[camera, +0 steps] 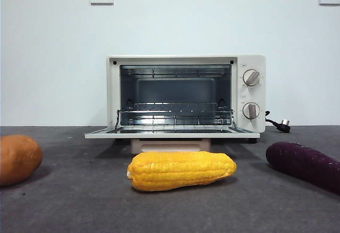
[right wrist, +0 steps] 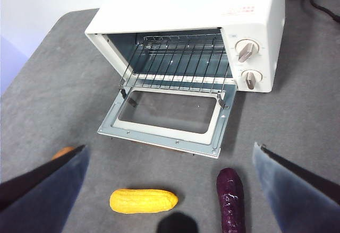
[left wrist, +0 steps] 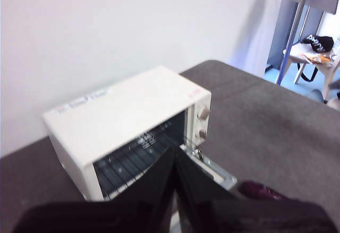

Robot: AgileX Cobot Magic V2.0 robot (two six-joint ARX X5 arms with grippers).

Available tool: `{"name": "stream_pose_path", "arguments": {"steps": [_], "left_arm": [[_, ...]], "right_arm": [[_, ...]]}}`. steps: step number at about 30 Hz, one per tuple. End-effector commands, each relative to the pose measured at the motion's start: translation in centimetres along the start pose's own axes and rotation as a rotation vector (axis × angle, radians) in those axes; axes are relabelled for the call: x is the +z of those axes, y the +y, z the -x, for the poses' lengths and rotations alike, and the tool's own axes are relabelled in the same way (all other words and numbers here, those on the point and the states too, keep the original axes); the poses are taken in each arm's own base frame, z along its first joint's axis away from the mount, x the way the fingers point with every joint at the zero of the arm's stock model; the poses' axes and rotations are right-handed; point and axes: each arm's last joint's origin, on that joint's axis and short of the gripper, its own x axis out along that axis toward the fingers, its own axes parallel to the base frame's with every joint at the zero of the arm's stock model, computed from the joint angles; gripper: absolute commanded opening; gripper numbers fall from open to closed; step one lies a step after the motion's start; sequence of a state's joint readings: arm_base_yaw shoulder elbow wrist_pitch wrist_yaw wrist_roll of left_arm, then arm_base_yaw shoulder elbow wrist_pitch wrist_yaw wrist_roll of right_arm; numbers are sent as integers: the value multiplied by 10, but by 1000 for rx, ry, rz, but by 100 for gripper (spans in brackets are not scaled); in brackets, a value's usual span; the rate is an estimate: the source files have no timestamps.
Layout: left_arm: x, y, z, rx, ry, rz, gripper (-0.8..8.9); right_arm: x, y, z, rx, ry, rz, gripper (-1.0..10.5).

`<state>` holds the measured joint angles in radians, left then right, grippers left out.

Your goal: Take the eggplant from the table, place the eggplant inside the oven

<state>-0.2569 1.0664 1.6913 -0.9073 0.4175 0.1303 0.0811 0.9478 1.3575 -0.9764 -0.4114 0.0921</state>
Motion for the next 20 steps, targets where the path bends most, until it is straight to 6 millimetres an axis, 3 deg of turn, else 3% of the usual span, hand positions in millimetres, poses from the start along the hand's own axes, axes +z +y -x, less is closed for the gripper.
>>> {"name": "stream_pose_path", "arguments": {"steps": [1,13,16,20], "left_arm": [[-20,2,-9,-4,52,21,-6],[-125,-2,-32,-23,150,130,-6],[-137,-3,-32,-25,169,137,-6],[-138,-4,-32,-27,165,132,-6]], "right_arm": [[0,1,0,4,-1,12,629],[-3,1,0,-9,34,9,629],[-4,1,0,-12,41,8,626],[-5,1,-2,-18,60,4,626]]}}
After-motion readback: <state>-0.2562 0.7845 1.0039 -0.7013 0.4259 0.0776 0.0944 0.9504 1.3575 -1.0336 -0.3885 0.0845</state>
